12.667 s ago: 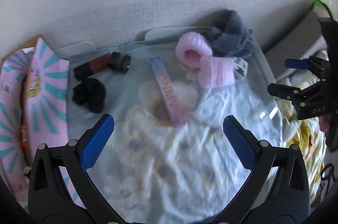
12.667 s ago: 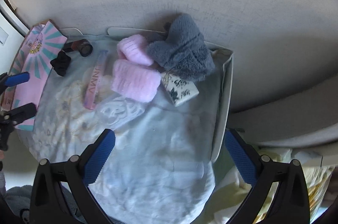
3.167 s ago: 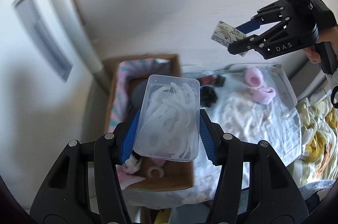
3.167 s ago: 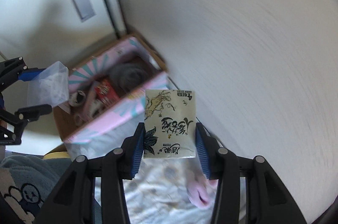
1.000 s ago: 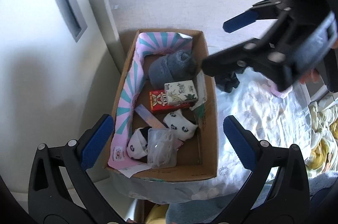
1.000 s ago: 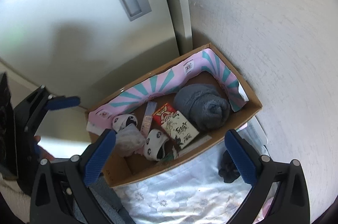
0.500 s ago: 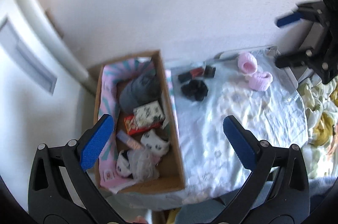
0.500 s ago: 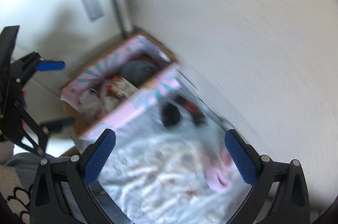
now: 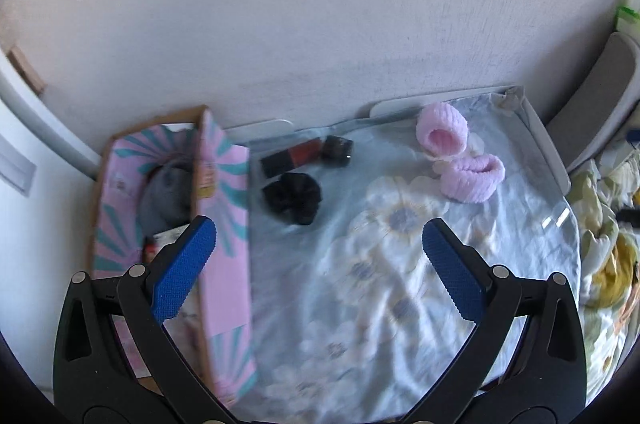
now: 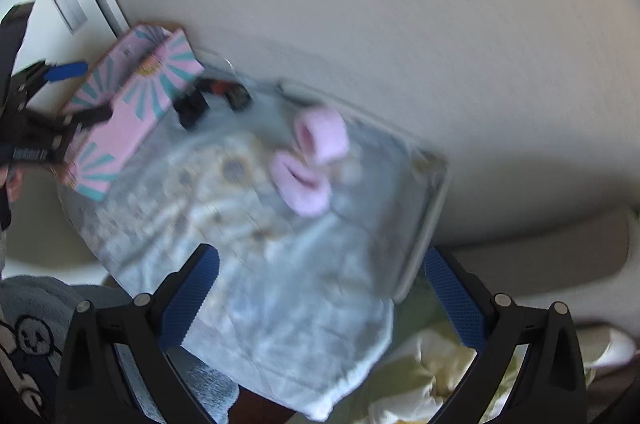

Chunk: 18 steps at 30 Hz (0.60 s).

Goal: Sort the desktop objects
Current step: 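Move both tools back over the bed items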

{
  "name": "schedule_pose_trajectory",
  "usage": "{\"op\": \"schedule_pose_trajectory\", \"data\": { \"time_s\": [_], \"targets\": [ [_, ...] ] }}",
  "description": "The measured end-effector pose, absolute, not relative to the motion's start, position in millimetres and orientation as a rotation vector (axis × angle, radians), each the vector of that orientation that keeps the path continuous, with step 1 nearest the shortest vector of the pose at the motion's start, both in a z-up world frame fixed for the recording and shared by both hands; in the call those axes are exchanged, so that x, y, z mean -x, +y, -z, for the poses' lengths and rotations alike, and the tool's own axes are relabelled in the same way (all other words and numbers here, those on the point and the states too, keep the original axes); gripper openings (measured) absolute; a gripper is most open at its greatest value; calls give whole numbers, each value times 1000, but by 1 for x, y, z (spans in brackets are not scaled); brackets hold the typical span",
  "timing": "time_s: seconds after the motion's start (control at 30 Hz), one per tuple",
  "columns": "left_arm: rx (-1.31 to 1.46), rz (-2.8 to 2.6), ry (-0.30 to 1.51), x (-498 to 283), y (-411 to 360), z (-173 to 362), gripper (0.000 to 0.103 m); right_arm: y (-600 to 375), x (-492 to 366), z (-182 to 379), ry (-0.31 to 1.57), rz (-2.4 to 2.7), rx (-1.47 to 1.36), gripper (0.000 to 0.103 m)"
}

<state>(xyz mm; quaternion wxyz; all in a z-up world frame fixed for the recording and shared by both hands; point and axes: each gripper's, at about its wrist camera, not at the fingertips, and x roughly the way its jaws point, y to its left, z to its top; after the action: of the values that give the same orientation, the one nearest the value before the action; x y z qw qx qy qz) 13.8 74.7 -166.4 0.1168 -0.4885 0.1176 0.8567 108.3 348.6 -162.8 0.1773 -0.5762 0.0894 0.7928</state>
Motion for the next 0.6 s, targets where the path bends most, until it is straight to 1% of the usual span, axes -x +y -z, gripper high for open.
{"op": "schedule_pose_trajectory", "data": {
  "time_s": [0.1,0.23,0.37,0.6],
  "targets": [
    [1424,-2540,344,-4,89,189,103,349,-129,187,249,-2203,1676,103],
    [1429,-2597,290,7,92,219,103,352,-149,223,335,-2172,1681,103],
    [1420,-2653,280,14,89,239,103,357,-164,258,388,-2141,1658,103],
    [1479,-2660,298,30,89,274,100,365,-188,293,477,-2125,1592,103]
  ]
}}
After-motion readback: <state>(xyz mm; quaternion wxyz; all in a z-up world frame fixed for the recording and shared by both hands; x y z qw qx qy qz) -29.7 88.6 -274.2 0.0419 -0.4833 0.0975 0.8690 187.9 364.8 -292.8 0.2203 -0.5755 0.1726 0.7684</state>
